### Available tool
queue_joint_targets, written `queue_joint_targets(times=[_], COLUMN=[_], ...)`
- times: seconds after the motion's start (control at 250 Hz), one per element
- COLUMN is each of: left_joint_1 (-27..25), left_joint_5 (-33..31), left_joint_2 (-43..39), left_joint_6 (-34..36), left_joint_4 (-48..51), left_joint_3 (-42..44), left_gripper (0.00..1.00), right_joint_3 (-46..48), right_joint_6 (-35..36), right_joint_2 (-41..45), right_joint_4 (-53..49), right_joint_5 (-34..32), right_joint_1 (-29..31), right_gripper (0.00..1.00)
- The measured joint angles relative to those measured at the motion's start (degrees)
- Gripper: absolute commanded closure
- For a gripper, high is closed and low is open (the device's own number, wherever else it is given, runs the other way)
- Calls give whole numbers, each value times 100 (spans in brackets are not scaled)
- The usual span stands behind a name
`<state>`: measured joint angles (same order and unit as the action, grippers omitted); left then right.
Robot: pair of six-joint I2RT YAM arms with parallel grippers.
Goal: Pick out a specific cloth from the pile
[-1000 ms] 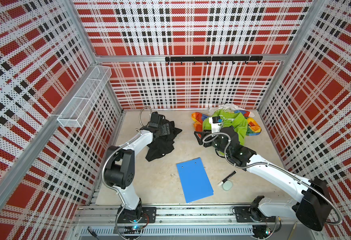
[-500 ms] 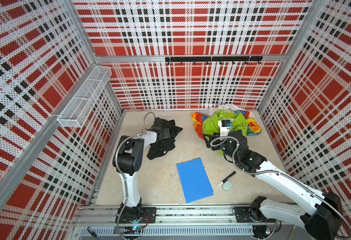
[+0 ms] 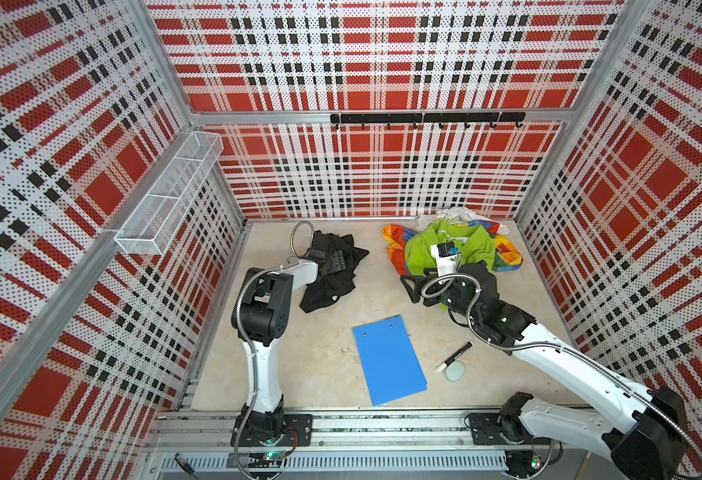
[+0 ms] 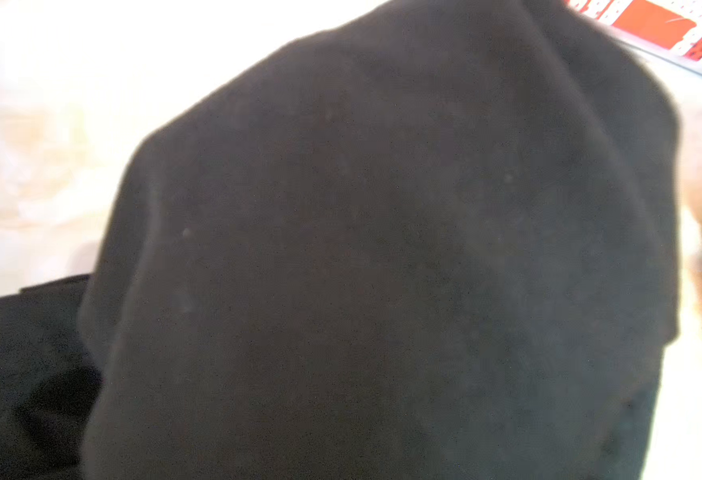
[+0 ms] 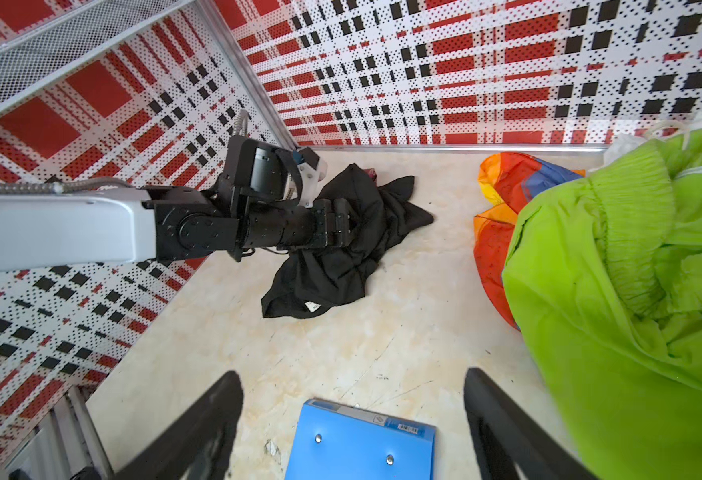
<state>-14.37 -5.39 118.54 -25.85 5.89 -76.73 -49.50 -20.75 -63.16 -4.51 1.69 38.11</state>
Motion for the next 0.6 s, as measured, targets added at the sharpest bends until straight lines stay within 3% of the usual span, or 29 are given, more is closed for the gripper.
queue_joint_targets(times=[0.056,0.384,0.6], left_joint_1=[-7,-20,-35], left_joint_5=[48,216,256], left_joint_2=[37,229,236], left_joint_6=[-28,-144,-179], left_joint_4=[11,144,221], left_joint_3=[-72,-468,-535], left_gripper=[12,0,1], right_joint_3=[0,0,0], right_joint_6=[48,107,216], right_joint_2=[24,214,374], right_joint_4=[0,-33,-273], right_joint_5=[66,127,68], right_joint_1=[0,-33,-59], right_gripper=[0,0,0])
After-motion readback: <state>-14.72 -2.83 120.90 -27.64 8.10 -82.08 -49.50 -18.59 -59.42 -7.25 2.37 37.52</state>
